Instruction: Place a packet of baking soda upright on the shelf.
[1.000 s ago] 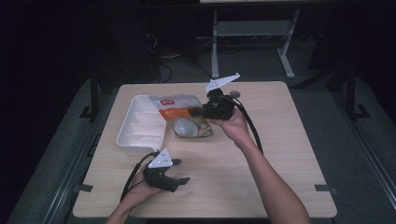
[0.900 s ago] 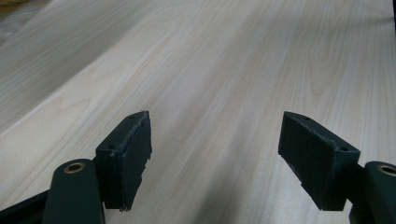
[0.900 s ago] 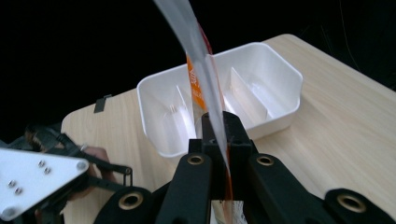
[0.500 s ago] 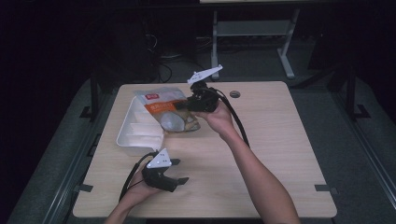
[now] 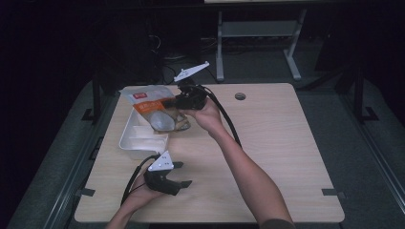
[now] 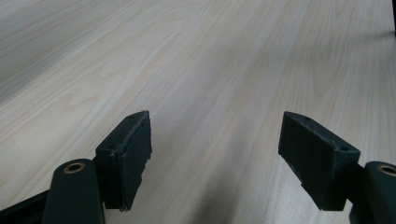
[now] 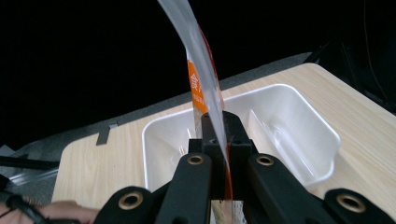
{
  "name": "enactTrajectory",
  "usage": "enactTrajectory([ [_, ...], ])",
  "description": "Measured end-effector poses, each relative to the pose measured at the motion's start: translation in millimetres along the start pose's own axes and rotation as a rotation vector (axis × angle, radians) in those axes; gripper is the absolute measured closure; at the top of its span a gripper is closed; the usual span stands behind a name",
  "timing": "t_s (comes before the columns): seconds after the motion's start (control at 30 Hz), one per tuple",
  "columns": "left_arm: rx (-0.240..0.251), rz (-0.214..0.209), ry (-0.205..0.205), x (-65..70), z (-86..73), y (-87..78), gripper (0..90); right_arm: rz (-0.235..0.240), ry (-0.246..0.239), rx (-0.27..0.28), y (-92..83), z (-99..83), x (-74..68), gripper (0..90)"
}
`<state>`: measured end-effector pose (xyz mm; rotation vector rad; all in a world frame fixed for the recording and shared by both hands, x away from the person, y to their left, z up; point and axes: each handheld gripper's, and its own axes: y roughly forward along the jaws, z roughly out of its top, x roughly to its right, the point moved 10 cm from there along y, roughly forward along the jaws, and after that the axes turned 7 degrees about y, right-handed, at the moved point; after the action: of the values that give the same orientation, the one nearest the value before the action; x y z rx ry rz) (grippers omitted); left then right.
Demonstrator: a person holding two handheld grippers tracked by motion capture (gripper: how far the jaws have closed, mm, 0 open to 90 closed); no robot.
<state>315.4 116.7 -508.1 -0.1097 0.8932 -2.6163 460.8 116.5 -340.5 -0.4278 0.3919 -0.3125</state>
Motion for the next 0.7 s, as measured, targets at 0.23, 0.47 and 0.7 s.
enactTrajectory([
  [0.23, 0.004, 0.003, 0.0, -1.2, -0.4, -1.0, 25.4, 0.013, -0.002, 0.0, 20.7, 8.3, -2.2, 89.5],
  [0.47, -0.001, 0.007, -0.003, -3.2, -2.4, -1.7, 25.3, 0.022, 0.006, 0.009, 40.1, 7.5, -0.1, 89.5],
  [0.7, -0.009, 0.008, 0.004, -3.6, -3.9, -1.7, 25.4, 0.018, 0.007, 0.004, 57.9, 4.8, 0.6, 89.5],
])
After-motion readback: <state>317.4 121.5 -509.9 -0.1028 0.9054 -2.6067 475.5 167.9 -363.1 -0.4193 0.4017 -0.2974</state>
